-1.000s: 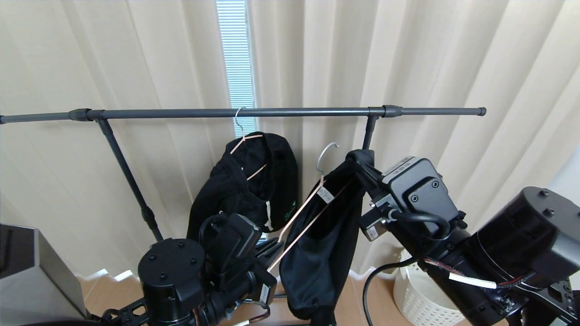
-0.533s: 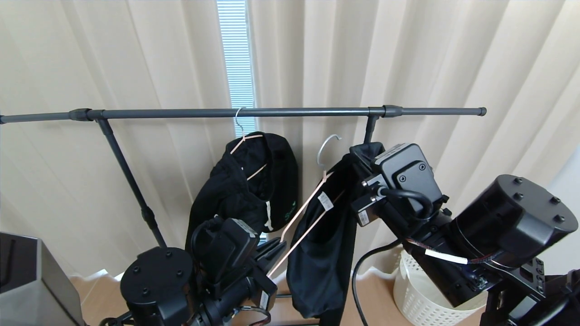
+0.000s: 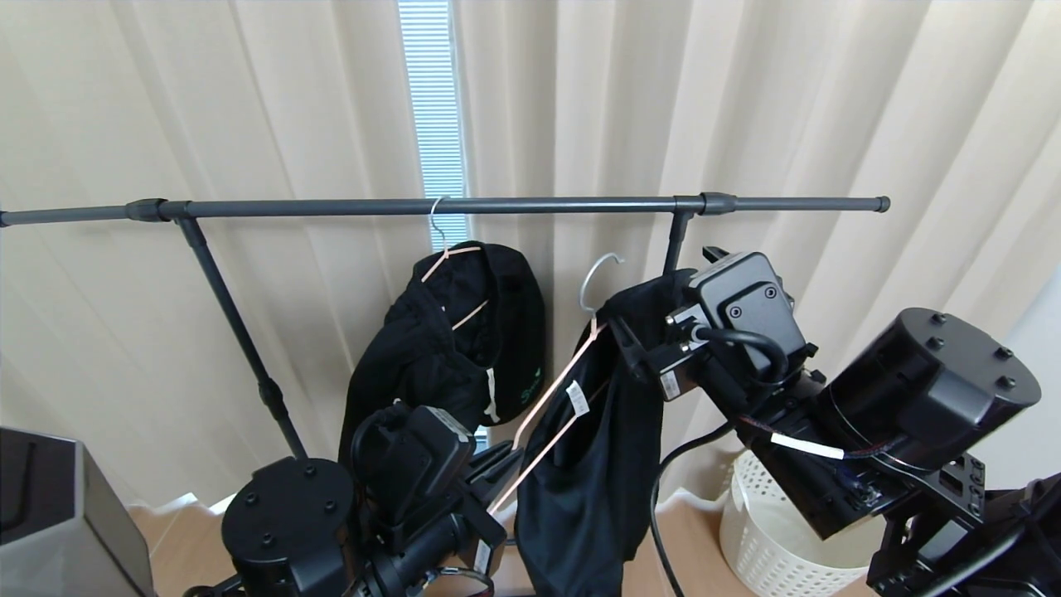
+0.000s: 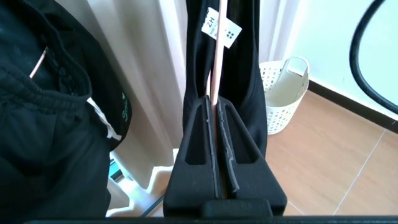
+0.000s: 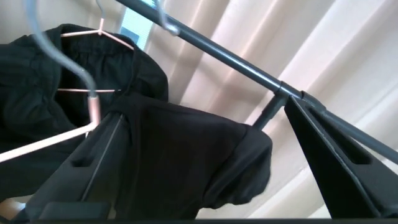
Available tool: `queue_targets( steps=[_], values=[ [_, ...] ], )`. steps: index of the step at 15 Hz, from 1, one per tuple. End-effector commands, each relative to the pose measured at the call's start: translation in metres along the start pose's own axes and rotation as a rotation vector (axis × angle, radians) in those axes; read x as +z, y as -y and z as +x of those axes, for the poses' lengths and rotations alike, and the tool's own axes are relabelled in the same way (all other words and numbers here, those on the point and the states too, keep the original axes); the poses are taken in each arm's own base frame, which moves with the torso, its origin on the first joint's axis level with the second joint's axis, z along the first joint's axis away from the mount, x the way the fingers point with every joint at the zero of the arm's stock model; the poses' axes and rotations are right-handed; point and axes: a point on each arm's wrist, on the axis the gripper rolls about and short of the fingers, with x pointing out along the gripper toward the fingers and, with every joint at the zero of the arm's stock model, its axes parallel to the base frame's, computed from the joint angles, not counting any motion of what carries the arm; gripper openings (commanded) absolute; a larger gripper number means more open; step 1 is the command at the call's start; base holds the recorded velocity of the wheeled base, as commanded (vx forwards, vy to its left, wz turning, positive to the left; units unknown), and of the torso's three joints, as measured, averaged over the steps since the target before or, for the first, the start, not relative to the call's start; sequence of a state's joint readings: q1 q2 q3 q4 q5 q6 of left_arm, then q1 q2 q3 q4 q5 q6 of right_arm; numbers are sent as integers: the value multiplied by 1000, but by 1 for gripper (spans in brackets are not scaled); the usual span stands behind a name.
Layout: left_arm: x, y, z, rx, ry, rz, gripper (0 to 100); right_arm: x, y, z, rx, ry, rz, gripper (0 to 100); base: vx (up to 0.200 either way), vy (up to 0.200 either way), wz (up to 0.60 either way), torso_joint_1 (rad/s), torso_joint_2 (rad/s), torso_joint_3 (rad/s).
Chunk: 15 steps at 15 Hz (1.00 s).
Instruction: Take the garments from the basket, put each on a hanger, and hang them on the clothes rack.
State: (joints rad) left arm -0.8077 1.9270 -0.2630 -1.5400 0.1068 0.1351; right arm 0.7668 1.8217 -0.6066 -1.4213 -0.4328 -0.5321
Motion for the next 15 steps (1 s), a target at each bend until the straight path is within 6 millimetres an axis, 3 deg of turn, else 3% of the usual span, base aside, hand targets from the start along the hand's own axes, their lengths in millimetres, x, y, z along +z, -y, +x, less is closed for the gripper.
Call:
queue_targets(
  steps=[1, 15],
  values=[
    [0, 0, 0, 1, 0, 0, 0, -1, 0, 1, -3, -2, -1, 100, 0, 0, 0, 0, 0, 0],
    [3, -14, 7, 60, 39, -23, 0, -10, -6, -14, 55, -41, -35, 100, 0, 0, 0, 0, 0, 0]
  ],
)
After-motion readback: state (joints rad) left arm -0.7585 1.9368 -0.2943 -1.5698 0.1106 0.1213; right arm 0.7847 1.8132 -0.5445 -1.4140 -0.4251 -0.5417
